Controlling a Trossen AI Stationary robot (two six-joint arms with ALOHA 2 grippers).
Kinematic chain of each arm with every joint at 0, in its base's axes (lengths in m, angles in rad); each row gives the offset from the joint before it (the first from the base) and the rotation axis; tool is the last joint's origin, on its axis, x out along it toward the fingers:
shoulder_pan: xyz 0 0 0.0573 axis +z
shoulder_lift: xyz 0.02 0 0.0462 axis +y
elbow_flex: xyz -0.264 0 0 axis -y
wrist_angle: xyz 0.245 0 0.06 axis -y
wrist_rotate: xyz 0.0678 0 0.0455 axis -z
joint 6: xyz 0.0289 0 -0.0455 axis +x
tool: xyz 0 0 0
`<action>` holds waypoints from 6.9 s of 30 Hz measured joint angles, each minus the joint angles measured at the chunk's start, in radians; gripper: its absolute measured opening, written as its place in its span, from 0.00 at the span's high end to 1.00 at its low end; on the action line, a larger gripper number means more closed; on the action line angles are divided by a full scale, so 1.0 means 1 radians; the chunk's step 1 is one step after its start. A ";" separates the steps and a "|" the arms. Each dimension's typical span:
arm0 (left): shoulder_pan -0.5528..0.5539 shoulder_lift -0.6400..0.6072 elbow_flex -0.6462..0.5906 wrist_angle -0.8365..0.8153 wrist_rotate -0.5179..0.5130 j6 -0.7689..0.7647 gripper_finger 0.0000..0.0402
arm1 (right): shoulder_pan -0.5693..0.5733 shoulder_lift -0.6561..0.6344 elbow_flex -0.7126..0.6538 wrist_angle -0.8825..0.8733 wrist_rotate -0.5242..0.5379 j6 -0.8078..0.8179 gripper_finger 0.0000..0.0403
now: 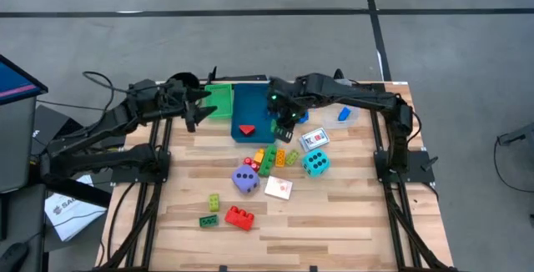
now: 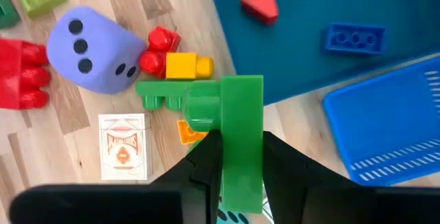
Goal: Pick & Place Toys
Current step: Put the large green game piece into the transparent bin, then put the blue game card into the green bin
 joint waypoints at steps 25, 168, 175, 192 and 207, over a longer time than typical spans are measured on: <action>-0.001 0.113 -0.002 0.044 -0.001 -0.041 0.19 | -0.077 -0.414 -0.110 -0.164 0.626 0.379 0.79; -0.001 0.114 -0.002 0.089 0.013 -0.184 0.19 | 0.199 -0.120 -0.862 0.610 0.287 0.906 0.37; -0.001 0.114 -0.002 0.089 0.013 -0.184 0.19 | 0.200 -0.120 -0.862 0.607 0.288 0.898 0.37; -0.001 0.114 -0.002 0.089 0.014 -0.261 0.19 | 0.163 -0.120 -0.862 0.608 0.318 0.815 0.37; -0.001 0.114 -0.002 0.089 0.014 -0.261 0.19 | 0.150 -0.120 -0.862 0.641 0.320 0.744 0.37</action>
